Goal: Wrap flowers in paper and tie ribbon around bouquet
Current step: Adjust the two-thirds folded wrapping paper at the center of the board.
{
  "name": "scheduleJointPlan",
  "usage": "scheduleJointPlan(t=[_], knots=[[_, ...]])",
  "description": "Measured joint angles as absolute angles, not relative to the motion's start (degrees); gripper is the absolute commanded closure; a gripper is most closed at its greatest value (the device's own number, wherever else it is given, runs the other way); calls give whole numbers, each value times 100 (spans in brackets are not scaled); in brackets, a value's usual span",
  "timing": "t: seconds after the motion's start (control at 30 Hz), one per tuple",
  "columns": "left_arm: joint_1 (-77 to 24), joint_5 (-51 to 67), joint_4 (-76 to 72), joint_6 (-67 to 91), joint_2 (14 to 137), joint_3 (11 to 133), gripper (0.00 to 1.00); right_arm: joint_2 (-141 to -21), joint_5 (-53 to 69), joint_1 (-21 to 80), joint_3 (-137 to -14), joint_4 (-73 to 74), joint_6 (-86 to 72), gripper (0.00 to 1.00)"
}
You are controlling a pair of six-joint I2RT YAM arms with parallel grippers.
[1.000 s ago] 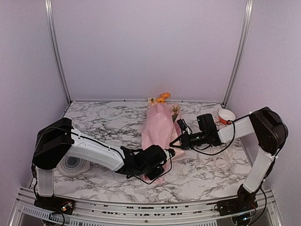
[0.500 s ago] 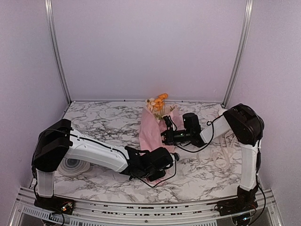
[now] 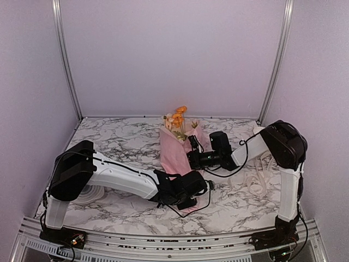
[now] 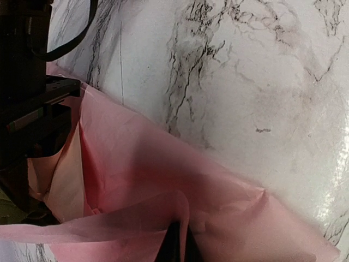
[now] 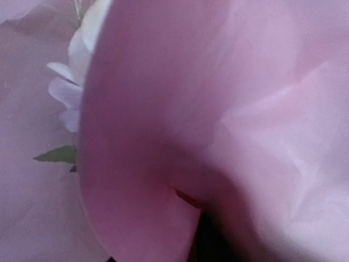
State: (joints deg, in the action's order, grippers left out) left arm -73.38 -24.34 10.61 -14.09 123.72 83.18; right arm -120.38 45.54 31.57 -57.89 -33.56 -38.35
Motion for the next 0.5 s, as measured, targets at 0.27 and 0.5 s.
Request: scheduleJointPlan(t=[0.27, 0.5], knots=[[-7303, -2252, 1061, -1413, 12468, 8462, 100, -10812, 4084, 2963, -5513, -1914, -3120, 34], [-7301, -2248, 1070, -1409, 12475, 8475, 100, -10171, 3223, 2786, -5736, -272, -2399, 20]])
